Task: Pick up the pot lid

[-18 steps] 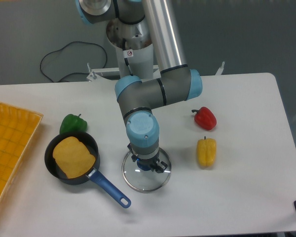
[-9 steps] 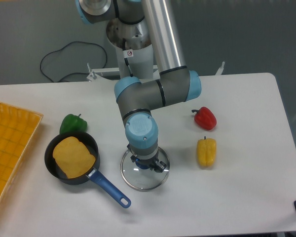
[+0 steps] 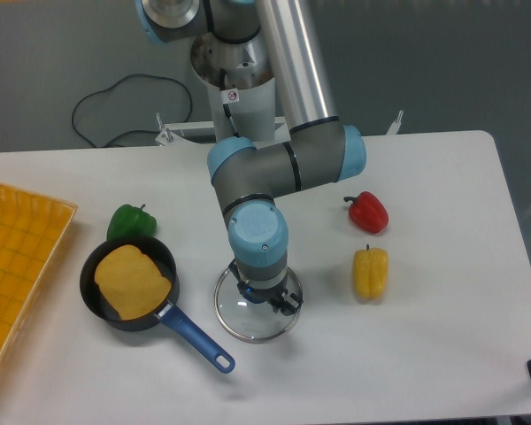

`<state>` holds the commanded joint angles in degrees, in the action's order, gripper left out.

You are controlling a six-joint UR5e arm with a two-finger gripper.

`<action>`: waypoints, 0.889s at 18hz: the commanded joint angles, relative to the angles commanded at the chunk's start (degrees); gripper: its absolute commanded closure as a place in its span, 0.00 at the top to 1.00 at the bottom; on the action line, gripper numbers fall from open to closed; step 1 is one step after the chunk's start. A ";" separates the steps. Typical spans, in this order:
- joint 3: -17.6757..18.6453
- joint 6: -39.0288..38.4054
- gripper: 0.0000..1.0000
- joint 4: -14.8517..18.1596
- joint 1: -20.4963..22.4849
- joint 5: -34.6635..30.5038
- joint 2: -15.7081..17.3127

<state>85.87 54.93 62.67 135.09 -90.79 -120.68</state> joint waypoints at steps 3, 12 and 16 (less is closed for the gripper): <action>-0.27 -0.26 1.00 2.18 0.00 -0.44 0.53; 3.51 -1.49 1.00 3.16 -0.53 -0.70 1.23; 4.04 -2.55 1.00 2.99 -0.79 -0.35 0.88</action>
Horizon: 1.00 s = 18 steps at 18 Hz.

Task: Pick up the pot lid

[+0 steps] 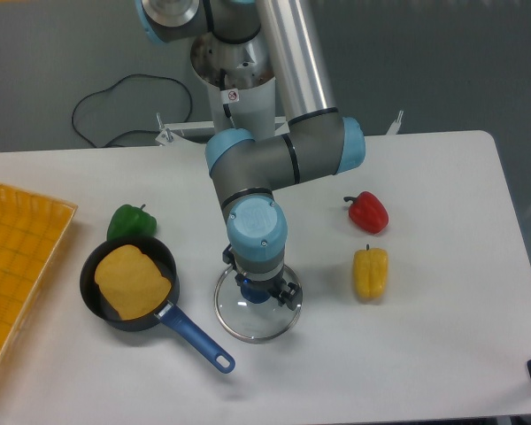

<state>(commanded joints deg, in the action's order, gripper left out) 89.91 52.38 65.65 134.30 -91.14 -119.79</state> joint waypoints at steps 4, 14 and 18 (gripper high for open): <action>0.00 -0.09 1.00 -0.17 -0.09 0.09 -0.26; 1.76 -0.70 1.00 -2.46 -0.97 -0.09 -0.70; 1.85 -0.88 1.00 -2.46 -1.06 -0.09 -0.79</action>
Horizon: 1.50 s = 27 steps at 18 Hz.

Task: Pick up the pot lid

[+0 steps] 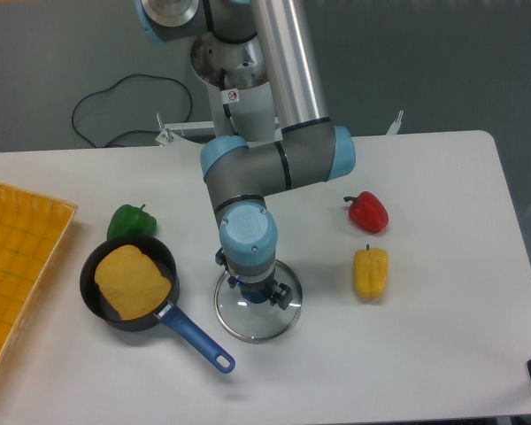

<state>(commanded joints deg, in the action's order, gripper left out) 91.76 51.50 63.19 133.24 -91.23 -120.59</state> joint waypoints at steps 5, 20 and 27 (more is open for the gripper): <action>0.00 -1.58 1.00 -0.09 -0.53 -0.09 -0.35; -0.44 -1.06 0.37 0.26 -0.35 -0.18 -0.18; -1.14 -1.06 0.21 0.88 -0.35 -0.26 0.35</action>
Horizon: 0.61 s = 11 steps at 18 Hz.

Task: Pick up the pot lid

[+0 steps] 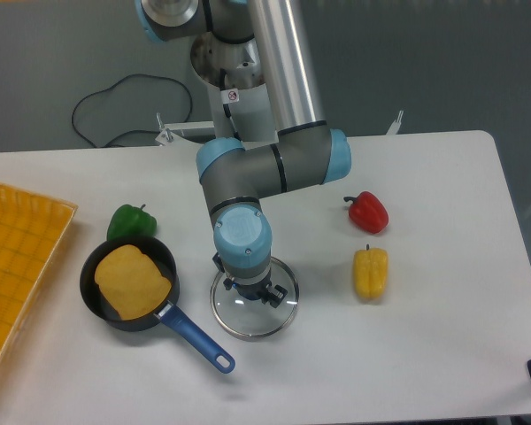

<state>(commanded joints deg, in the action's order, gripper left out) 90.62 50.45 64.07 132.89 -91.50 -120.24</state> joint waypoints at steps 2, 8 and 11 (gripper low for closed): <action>-0.53 0.09 0.21 0.18 0.00 -0.09 0.27; -4.30 0.26 0.21 7.46 -0.88 0.44 2.72; -5.89 0.96 0.21 10.10 -1.75 0.44 3.43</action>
<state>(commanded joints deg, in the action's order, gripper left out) 84.73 51.41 74.18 131.14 -91.05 -116.81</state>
